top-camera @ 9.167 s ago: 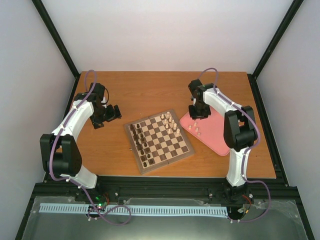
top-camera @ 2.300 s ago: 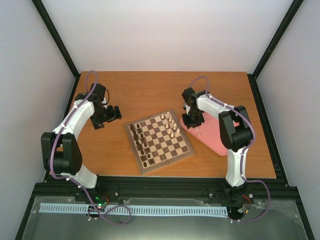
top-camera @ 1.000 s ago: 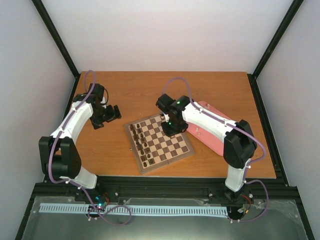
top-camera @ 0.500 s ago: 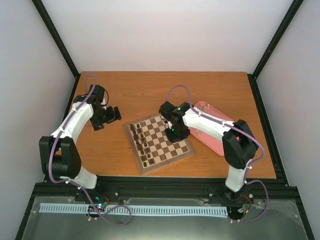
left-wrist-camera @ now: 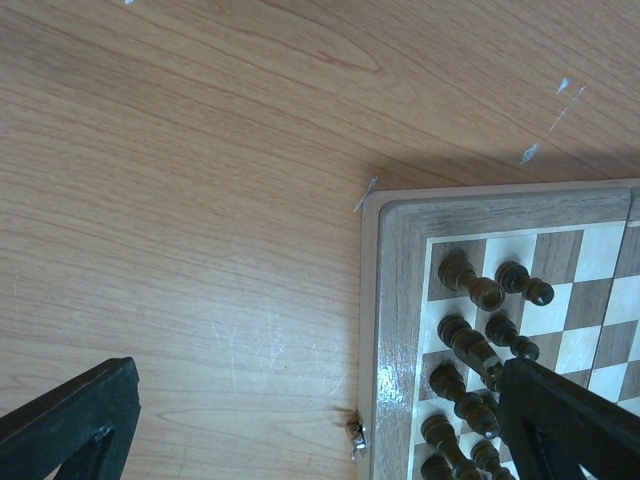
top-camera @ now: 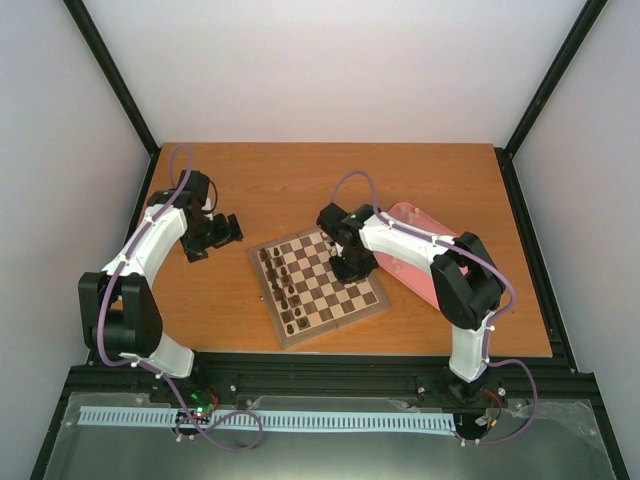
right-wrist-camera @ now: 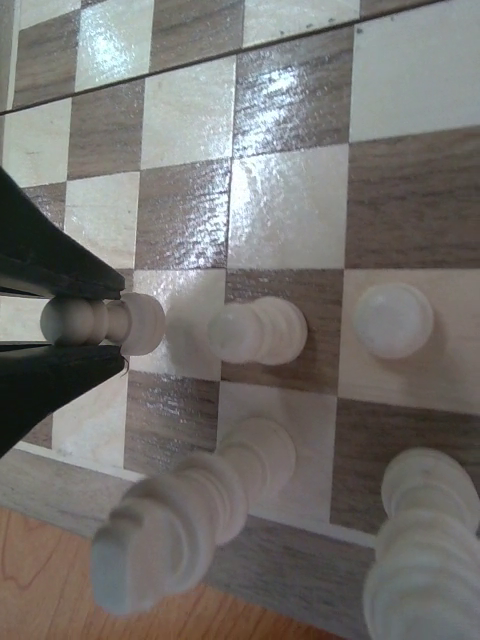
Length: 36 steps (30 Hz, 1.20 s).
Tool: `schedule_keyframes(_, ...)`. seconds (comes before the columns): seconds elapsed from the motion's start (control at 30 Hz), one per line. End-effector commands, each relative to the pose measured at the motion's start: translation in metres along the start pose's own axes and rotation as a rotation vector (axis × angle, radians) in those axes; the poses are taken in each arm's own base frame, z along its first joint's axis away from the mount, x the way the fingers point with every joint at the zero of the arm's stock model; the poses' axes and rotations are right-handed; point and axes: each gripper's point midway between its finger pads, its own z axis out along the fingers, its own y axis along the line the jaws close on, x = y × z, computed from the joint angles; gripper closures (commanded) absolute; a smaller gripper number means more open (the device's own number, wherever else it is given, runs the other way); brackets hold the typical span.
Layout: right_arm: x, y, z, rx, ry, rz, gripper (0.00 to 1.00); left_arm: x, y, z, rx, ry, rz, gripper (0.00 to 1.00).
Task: Set up the chess pieces on the board
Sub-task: Place the chess piece on the chessboard.
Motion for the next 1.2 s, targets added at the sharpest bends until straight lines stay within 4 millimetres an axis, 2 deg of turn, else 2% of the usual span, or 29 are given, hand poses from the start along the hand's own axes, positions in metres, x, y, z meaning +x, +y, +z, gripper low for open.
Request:
schedule_keyframes(0.0, -0.011, -0.002, -0.001, -0.017, -0.016, 0.007, 0.91, -0.003, -0.003, 0.000, 0.006, -0.019, 0.018, 0.00)
schedule_keyframes(0.93, -0.009, 0.001, 0.017, -0.035, 0.029, -0.031, 0.90, -0.003, -0.002, -0.004, 0.004, -0.029, 0.001, 0.00)
schedule_keyframes(1.17, -0.010, 0.004, 0.014, -0.052, 0.024, -0.039, 0.76, -0.003, -0.002, -0.003, 0.003, -0.026, 0.004, 0.00)
